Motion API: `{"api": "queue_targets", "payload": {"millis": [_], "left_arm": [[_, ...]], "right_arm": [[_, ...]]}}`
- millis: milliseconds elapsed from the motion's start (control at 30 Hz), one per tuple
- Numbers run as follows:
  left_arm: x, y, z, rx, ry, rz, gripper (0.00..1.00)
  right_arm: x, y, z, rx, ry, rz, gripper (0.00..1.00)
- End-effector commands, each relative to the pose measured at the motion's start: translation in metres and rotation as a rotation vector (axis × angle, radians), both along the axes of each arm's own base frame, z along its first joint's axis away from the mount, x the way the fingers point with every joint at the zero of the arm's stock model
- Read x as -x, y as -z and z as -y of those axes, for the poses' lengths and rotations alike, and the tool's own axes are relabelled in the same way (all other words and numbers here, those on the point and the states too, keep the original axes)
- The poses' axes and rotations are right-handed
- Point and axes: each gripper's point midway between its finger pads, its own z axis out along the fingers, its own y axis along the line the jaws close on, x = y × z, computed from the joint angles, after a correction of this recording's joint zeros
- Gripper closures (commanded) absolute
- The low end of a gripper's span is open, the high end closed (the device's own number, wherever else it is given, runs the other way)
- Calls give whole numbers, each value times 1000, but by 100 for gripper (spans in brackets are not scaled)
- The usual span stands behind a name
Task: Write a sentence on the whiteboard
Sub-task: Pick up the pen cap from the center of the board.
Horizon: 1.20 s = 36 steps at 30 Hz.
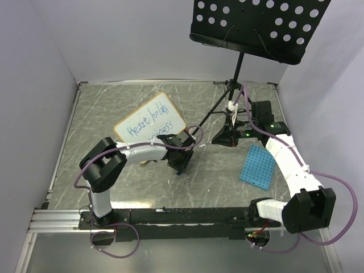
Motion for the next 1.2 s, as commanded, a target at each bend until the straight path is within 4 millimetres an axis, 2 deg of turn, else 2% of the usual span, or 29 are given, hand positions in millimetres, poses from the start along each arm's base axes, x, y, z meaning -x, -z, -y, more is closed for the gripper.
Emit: {"api": "queue_targets", "payload": {"millis": [0,33,67,267,400,567,600,667,767,800,867,900,1167], "left_arm": [[-2,-1,-11,-78,5,16,57],[-2,1,-12,-85,7,12,62],[0,2,-13,-90,8,4,64],[8,7,-12,-98,27,-13,66],[9,14,-7,-114,35,-25,75],[13,27,-16,-177,26,-29,77],[16,31,-21,-193,23,-36,91],[15,32,-21,-177,13,-19,95],[13,30,-23,-122,0,43,99],[10,19,-20,-80,6,75,99],[9,16,-21,-45,11,113,99],[3,5,-14,3,21,158,99],[-8,-15,-18,60,75,306,99]], "right_arm": [[-4,-13,-1,-19,-21,50,100],[-4,-12,-1,-19,-22,50,100],[-4,-13,-1,-20,-22,51,100],[-4,-12,-1,-20,-21,47,100],[-4,-11,-1,-19,-22,45,100],[-5,-12,0,-16,-24,52,100],[-5,-12,0,-16,-24,49,100],[-6,-11,1,-14,-21,49,100],[-5,-10,0,-14,-24,44,100],[-6,-10,0,-15,-23,43,100],[-5,-10,0,-17,-23,42,100],[-6,-10,1,-16,-21,41,100],[-4,-10,-1,-33,-29,31,100]]}}
